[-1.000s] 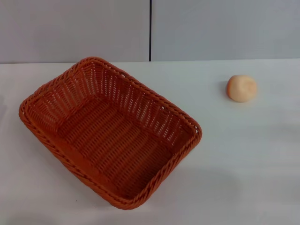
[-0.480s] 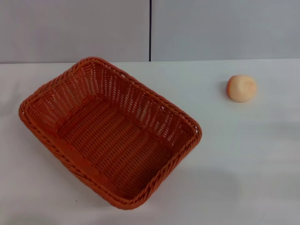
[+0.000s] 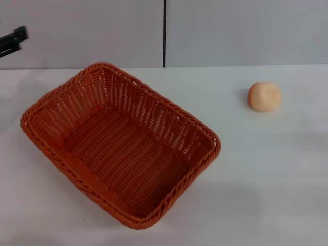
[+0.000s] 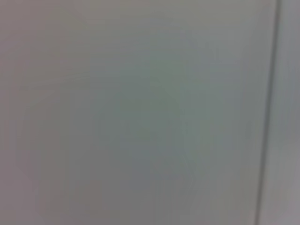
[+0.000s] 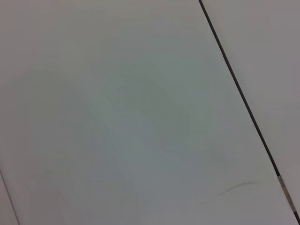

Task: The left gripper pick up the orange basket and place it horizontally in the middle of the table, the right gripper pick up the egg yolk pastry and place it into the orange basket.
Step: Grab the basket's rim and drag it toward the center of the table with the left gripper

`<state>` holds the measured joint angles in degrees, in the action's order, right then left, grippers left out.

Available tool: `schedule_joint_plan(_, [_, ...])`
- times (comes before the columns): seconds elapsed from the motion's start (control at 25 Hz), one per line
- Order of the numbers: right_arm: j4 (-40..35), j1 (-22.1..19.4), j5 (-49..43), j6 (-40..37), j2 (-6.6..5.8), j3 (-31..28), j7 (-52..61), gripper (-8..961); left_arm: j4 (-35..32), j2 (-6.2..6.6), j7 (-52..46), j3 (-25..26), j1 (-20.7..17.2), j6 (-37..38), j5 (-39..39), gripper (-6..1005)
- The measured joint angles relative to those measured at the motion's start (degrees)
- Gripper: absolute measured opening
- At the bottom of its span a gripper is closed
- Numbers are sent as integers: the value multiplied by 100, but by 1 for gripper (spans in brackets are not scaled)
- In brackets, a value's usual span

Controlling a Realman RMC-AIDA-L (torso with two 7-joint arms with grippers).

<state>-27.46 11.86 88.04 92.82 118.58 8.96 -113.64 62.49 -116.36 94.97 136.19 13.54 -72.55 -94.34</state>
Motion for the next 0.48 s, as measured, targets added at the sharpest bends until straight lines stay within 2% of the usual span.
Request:
schedule_joint_plan(0.28, [-10,63,0,0,-10,0,5,651,1488,53,-1473,-3,704,-732,-2469,778])
schedule_joint_plan(0.32, [-17,79,0,0,-11,0,21,651,1799,57,-1850,-4,987,-1051,-3259,777])
schedule_joint_plan(0.36, [-17,79,0,0,-11,0,21,651,1799,57,-1850,-4,987,-1051,-3259,777])
schedule_joint_plan(0.48, [-28,104,0,2,-11,0,26,651,2181,17,-2258,-110,1454,-1555,-4474,774])
